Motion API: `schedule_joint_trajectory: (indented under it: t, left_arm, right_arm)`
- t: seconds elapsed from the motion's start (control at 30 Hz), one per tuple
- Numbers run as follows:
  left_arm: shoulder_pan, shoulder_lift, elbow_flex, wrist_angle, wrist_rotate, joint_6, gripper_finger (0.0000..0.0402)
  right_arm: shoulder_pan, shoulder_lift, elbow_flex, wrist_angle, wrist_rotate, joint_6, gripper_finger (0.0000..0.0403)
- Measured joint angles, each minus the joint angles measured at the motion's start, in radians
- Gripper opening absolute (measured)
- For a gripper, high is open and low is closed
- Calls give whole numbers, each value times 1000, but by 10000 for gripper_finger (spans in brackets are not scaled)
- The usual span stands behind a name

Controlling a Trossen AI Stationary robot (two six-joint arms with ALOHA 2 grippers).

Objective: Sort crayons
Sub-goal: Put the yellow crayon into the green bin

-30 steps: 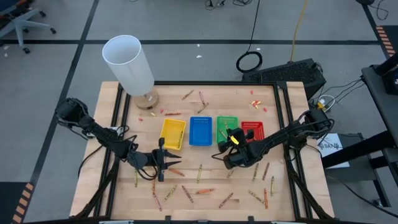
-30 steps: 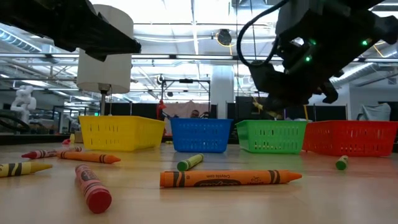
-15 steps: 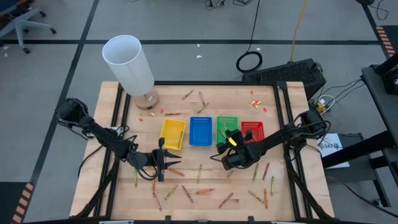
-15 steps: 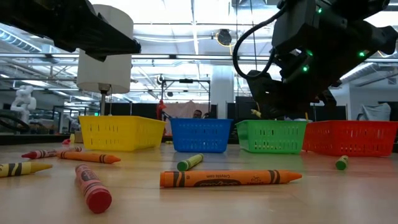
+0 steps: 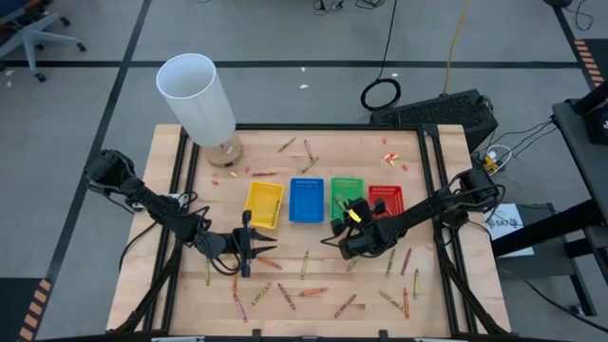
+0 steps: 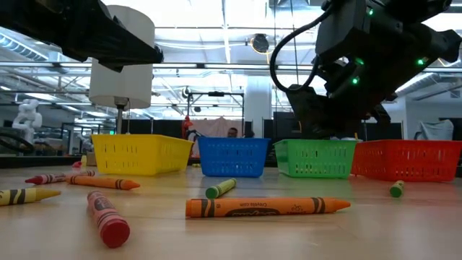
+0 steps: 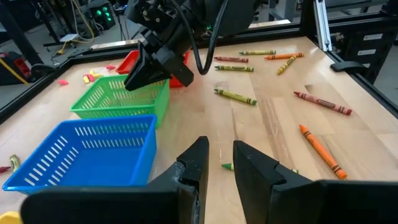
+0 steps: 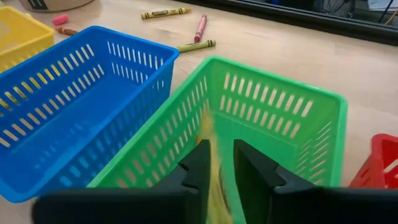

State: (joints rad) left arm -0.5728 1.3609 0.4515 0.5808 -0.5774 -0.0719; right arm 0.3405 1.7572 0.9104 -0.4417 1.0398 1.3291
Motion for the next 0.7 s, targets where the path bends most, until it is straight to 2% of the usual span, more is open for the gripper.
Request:
schedule_joint_trajectory:
  t: [0.17, 0.4, 0.6, 0.7]
  left_arm:
    - [0, 0, 0, 0, 0, 0, 74]
    - [23, 0, 0, 5, -5, 106, 74]
    - [104, 0, 0, 50, -138, 106, 74]
    - [184, -12, 0, 58, -146, 101, 74]
  right_arm:
    - [14, -78, 15, -18, -1, -96, 93]
    - [74, -231, 28, -19, -39, -450, 106]
    - [128, -292, 28, -24, -75, -734, 101]
    - [129, -282, 27, -31, -75, -826, 101]
